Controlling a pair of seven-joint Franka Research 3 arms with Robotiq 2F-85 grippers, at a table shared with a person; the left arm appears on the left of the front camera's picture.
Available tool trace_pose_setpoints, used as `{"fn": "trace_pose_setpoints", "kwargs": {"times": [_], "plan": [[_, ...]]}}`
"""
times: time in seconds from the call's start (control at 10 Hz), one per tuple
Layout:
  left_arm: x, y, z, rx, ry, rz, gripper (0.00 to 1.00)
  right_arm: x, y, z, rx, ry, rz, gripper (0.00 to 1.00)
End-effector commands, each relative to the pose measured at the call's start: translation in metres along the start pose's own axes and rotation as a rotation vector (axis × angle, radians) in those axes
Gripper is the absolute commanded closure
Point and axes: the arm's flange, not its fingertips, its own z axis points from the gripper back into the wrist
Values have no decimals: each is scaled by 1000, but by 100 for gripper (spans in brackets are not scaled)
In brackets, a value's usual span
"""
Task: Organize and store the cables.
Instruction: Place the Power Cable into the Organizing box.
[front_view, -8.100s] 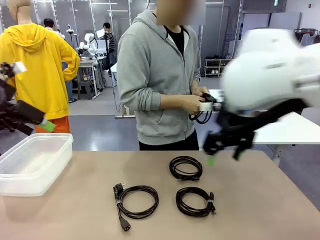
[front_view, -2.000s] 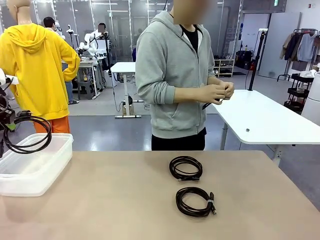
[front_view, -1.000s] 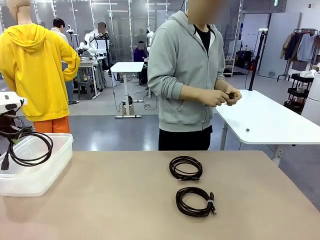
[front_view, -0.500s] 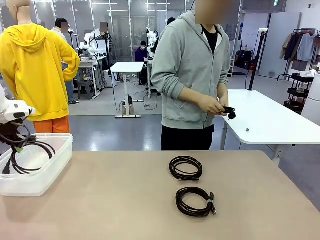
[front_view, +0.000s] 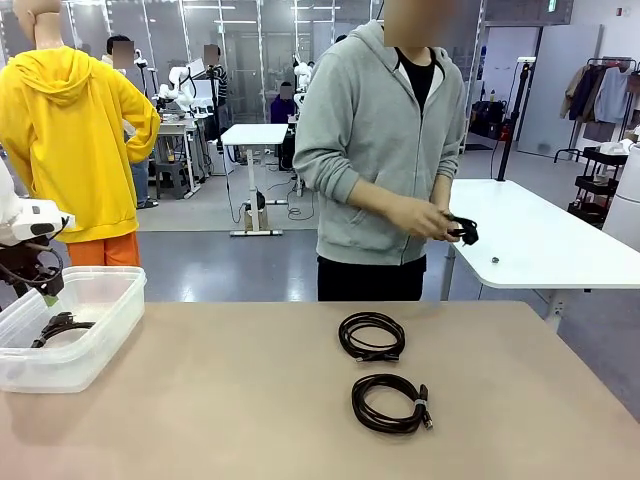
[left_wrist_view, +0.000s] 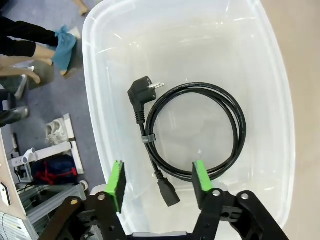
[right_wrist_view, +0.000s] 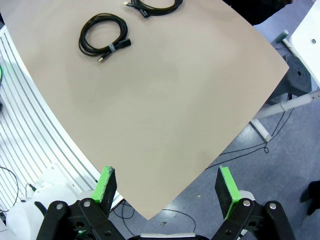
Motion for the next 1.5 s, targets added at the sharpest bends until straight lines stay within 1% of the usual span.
{"fn": "trace_pose_setpoints", "kwargs": {"times": [0.0, 0.1, 0.2, 0.3, 1.4], "plan": [[-6, -10, 8, 26, 26, 23, 0, 1, 1, 2, 8, 1, -20, 0], [-6, -14, 10, 21, 29, 28, 0, 1, 1, 2, 8, 1, -20, 0], [-7, -21, 11, 12, 34, 1, 0, 1, 1, 2, 8, 1, -20, 0], [-1, -4, 7, -3, 5, 8, 0, 1, 1, 2, 8, 1, -20, 0], [-2, -8, 8, -6, 10, 8, 0, 1, 1, 2, 8, 1, -20, 0]]}}
